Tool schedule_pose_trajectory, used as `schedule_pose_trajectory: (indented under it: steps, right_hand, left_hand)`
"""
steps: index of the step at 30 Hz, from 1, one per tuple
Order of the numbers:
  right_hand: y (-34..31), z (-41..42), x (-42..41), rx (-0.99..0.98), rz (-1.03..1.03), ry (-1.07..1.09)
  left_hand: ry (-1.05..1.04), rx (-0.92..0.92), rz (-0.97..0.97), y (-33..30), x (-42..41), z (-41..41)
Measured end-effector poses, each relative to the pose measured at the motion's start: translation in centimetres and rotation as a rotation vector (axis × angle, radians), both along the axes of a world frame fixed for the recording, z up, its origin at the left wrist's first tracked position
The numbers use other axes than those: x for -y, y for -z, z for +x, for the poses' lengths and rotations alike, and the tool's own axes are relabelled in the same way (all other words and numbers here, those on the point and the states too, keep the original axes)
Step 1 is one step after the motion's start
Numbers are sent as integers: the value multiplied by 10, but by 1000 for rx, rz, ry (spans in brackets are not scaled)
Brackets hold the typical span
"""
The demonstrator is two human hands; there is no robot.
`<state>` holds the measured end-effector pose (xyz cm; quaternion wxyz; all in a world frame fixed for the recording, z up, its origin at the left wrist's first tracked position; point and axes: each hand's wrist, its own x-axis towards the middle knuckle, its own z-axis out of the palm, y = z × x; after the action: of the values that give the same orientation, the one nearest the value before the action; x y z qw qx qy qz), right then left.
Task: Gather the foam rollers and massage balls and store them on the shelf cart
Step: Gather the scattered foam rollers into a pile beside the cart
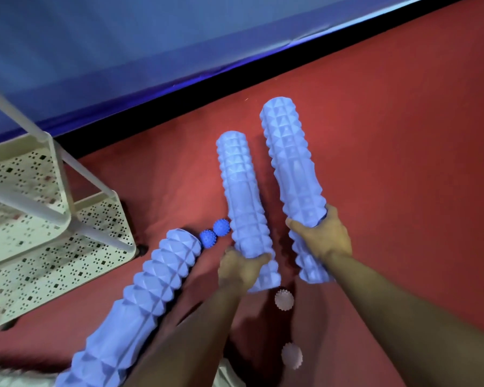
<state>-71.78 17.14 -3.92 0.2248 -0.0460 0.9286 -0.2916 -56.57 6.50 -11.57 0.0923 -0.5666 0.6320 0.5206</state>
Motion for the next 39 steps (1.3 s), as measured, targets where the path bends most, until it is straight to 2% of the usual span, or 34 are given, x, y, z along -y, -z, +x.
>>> schedule_pose_trajectory:
  steps: [3, 6, 11, 14, 18, 23, 27, 31, 34, 39]
  right_hand:
    - [15, 1, 11, 8, 18, -15]
    - [31, -1, 26, 54, 6, -53]
    - [58, 1, 27, 124, 81, -222]
    - [68, 3, 6, 218, 130, -209]
    - [72, 7, -11, 363, -42, -174]
    - [69, 13, -15, 224, 81, -188]
    - [63, 5, -7, 73, 54, -274]
    - [65, -4, 0, -24, 124, -353]
    - [70, -7, -2, 13, 215, -416]
    - [71, -10, -3, 45, 151, -469]
  left_hand:
    - [-171, -78, 55, 16, 5, -9]
    - [-210, -118, 77, 11, 4, -14]
    - [-46, -102, 3, 10, -2, -5]
    - [55, -100, -49, 13, -5, 2]
    - [108, -117, -44, 12, -9, 2]
    - [160, -213, -6, 18, -17, 9]
    - [77, -274, 58, 23, -23, 5]
    - [69, -333, 175, 22, -27, 2]
    - [91, -334, 212, 19, -26, 2]
    - [94, -273, 134, 17, -17, 13]
